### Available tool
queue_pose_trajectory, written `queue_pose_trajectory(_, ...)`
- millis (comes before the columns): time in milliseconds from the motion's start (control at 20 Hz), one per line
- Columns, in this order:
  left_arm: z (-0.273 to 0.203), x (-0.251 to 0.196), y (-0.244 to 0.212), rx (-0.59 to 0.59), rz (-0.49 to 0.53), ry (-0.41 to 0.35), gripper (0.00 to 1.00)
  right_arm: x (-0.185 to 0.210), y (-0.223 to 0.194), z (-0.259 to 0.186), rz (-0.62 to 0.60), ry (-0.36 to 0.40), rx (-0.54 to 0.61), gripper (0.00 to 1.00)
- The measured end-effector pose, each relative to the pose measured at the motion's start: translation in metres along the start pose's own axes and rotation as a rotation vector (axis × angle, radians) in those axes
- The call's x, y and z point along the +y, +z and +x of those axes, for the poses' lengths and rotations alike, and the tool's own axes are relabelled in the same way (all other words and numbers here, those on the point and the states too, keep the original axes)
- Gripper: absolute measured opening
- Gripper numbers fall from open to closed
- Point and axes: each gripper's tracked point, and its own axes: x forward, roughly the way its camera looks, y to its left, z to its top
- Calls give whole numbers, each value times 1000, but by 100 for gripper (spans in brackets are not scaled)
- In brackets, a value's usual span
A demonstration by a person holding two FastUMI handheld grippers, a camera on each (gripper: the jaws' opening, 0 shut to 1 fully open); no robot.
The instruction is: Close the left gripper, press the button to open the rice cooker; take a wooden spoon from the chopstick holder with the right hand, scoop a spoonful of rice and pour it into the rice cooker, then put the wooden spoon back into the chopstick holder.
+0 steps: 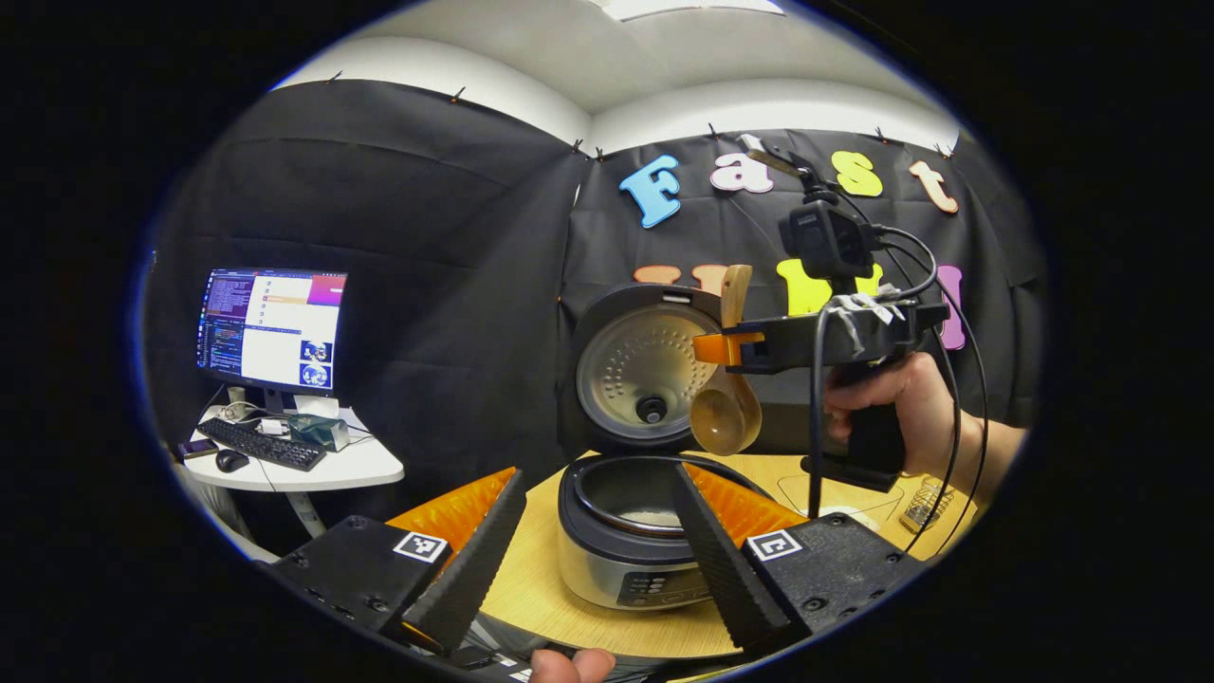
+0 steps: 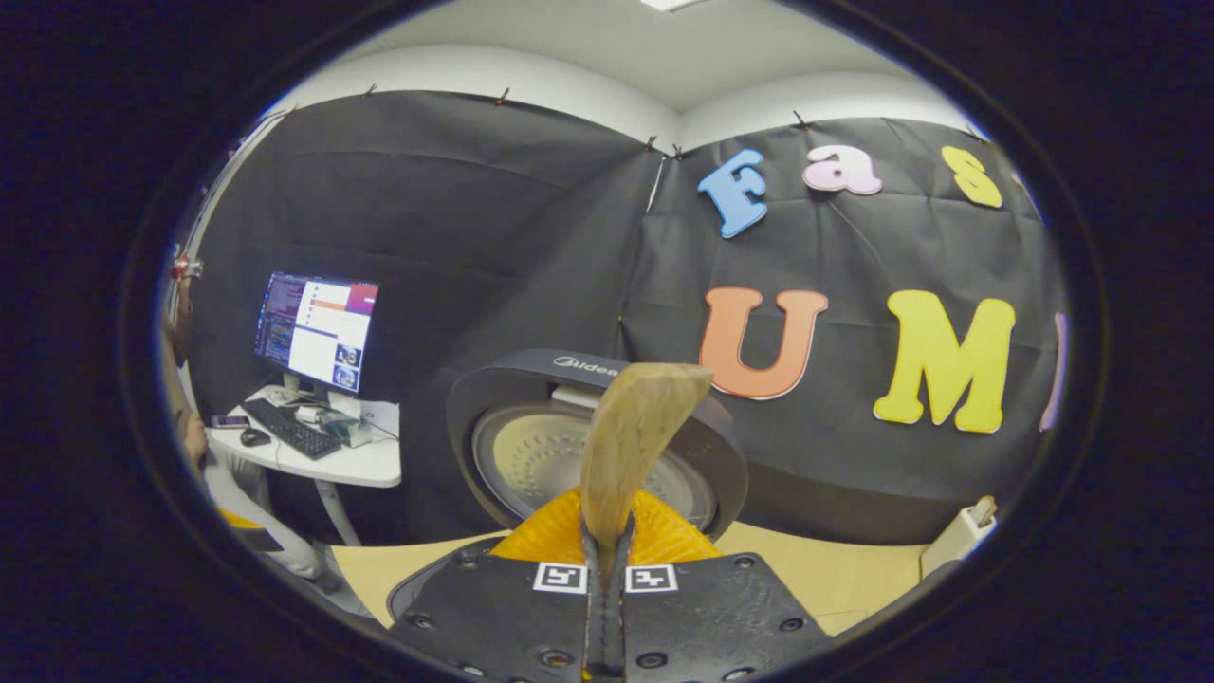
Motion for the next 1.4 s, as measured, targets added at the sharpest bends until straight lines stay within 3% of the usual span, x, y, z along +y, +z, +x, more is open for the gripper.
queue_pose_trajectory(600, -5, -63, 2, -1, 27, -120, 98, -86, 19, -90, 360, -7, -56, 0)
queue_pose_trajectory(950, -8, -101, 1, -9, 50, -183, 99, -188, 12, -171, 422, -192, -110, 0)
queue_pose_trajectory(1400, -11, -132, -4, -11, 91, -233, 99, -312, -41, -257, 459, -461, -95, 0)
